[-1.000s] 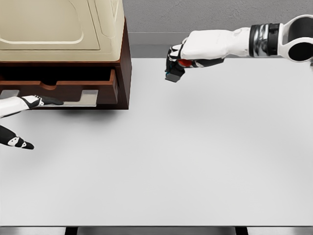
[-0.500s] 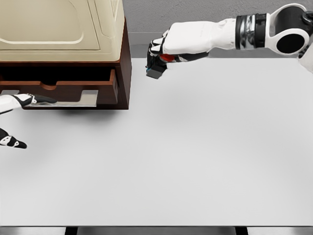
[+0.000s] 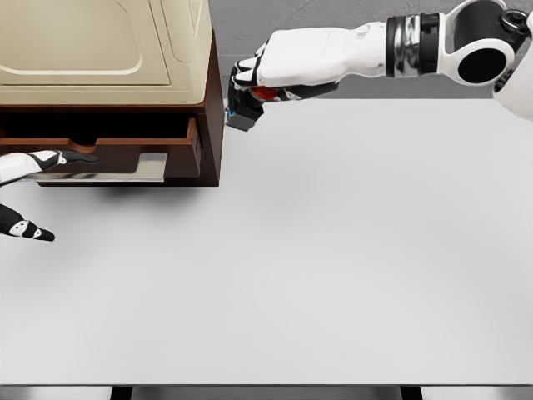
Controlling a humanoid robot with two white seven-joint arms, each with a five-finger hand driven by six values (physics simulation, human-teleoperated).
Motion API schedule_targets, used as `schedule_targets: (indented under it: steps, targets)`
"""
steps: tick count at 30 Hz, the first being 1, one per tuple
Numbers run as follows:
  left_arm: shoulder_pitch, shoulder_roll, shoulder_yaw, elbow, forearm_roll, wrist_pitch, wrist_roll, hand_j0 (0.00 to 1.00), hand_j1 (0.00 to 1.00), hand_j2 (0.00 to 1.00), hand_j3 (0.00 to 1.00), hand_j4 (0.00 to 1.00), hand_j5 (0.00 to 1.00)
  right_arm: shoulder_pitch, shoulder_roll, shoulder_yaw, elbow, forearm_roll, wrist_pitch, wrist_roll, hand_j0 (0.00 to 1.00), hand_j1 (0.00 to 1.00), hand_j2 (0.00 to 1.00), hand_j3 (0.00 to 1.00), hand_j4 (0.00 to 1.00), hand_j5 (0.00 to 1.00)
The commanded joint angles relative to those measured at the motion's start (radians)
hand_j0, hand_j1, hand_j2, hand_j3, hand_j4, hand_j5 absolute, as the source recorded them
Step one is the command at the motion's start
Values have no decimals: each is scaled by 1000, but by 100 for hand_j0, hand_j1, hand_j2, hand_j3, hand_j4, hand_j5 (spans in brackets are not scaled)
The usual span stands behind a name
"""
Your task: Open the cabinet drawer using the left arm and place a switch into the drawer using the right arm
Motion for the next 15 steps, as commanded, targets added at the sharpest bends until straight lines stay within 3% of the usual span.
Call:
schedule_targets:
  steps: [1, 15]
  targets:
    - [0, -13, 1, 7, 5, 2, 0, 100, 100, 100, 100, 100, 100, 2, -3, -2, 0, -10, 2, 0, 42, 42, 42, 42, 42, 42]
    - [17, -7, -13, 13, 2, 2, -5, 100, 100, 100, 100, 100, 100, -17, -3, -9, -1, -35, 2, 0, 42, 42, 42, 42, 42, 42]
